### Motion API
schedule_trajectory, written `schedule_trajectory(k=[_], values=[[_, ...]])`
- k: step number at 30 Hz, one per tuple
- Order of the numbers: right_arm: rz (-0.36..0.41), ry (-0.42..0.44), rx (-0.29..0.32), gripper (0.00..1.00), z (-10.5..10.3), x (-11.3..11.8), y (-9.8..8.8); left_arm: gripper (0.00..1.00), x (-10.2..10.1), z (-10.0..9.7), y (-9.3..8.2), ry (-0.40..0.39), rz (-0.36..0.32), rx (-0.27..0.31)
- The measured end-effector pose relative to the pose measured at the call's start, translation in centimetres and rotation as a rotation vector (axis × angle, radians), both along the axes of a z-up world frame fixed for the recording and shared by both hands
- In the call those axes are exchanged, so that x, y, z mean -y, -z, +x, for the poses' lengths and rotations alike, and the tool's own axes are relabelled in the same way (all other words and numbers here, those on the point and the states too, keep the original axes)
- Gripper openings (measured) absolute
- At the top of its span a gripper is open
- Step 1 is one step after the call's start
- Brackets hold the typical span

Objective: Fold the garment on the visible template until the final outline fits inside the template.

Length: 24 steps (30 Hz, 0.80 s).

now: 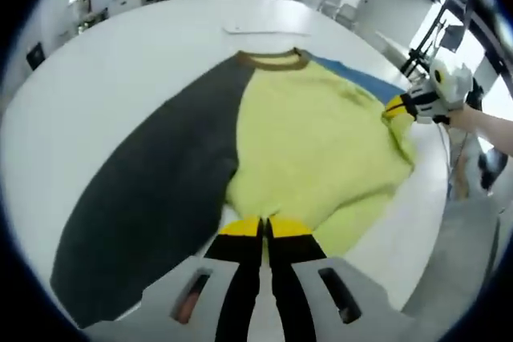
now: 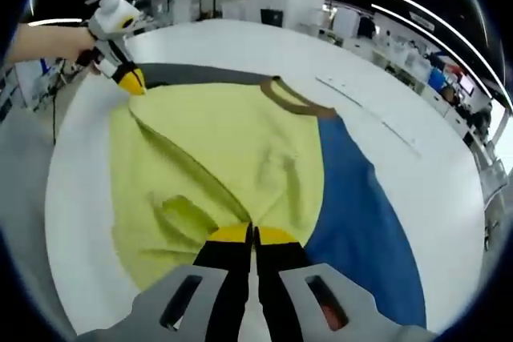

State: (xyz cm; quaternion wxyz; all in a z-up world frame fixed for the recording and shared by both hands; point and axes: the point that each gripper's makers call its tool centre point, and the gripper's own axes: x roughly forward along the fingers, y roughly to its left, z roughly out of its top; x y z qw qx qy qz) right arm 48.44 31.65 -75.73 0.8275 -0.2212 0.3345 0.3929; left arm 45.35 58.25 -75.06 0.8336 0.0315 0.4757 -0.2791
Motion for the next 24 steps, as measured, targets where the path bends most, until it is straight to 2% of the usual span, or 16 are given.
schedule_trajectory(k=[4, 14, 24], values=[[0.005, -0.002, 0.008, 0.02, 0.11, 0.01, 0.13, 0.0, 0.04, 0.29, 0.59, -0.015, 0.003, -0.013], [0.029, -0.003, 0.022, 0.02, 0.22, 0.0, 0.25, 0.0, 0.05, 0.49, 0.62, -0.042, -0.031, -0.028], [0.036, 0.038, 0.019, 0.03, 0.35, 0.1, 0.18, 0.0, 0.08, 0.5, 0.59, -0.029, -0.011, -0.012]])
